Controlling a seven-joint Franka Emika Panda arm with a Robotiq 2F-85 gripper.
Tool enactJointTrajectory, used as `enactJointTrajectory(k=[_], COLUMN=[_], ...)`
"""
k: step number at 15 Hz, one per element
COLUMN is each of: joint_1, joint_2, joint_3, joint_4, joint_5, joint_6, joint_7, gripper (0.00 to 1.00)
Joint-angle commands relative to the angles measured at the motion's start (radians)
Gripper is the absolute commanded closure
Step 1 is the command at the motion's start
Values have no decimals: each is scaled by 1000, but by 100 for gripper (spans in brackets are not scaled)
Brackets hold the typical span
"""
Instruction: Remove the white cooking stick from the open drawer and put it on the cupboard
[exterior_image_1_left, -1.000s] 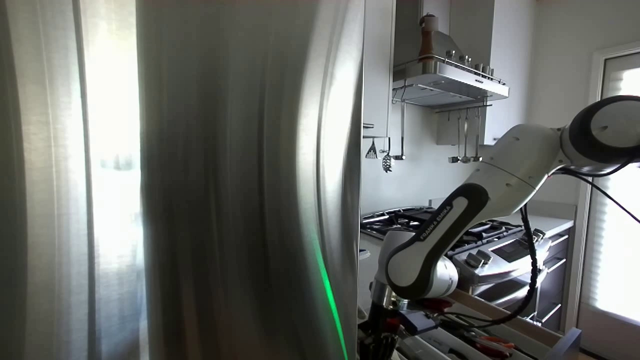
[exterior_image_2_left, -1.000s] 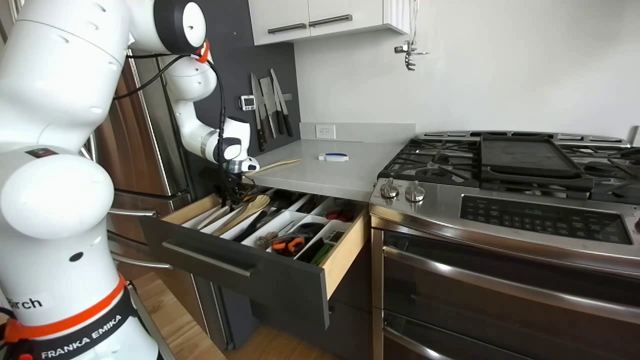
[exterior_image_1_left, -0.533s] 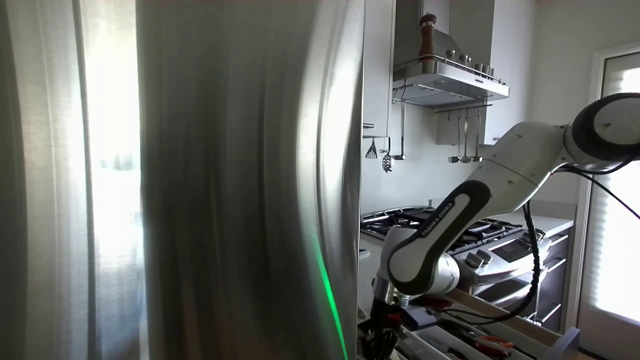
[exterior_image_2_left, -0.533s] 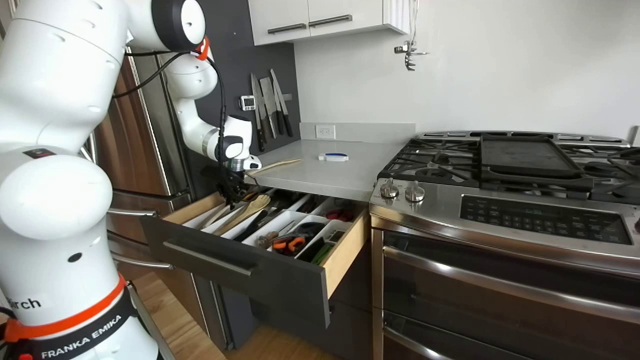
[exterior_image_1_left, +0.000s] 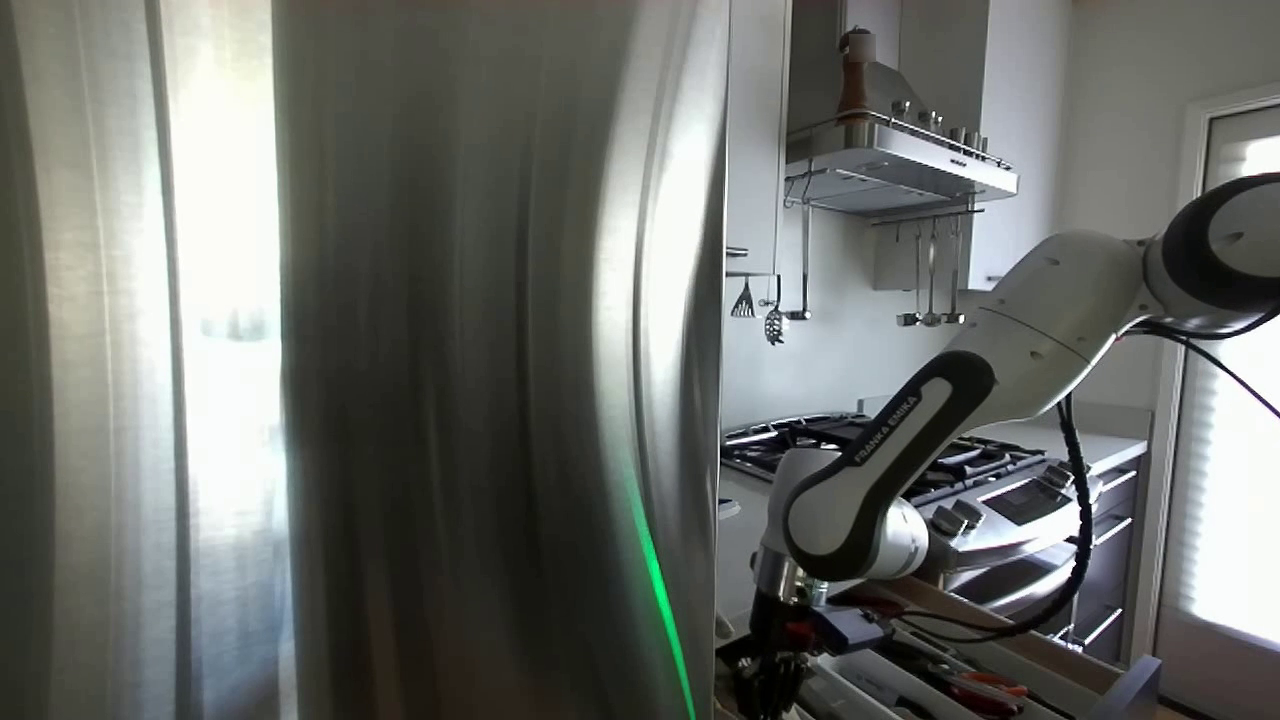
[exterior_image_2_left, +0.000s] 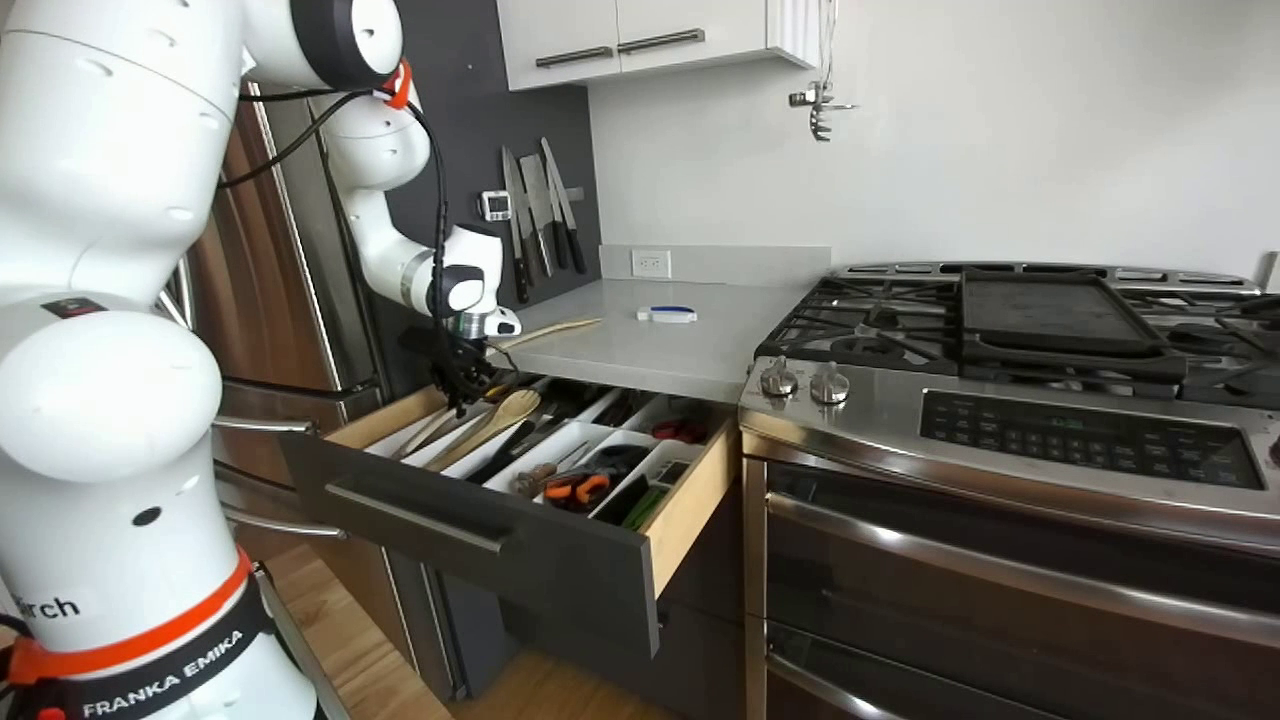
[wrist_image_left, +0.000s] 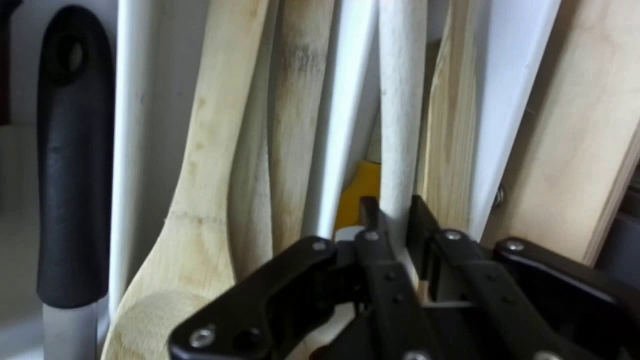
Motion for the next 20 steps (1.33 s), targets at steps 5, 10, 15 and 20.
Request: enactJointTrajectory(k=[5,10,15,20], joint_1=[-26,-45,-47,-50], joint_2=[-189,-279,-351,-433], joint_3=[-35,-48,-54,-69], joint_4=[-76,-75,-75,-96], joint_5=[-39,-25,-14,56], joint_6=[-245,-491,-657,-634], joint_7=[-21,-175,-428,-688], gripper=[96,96,96,96])
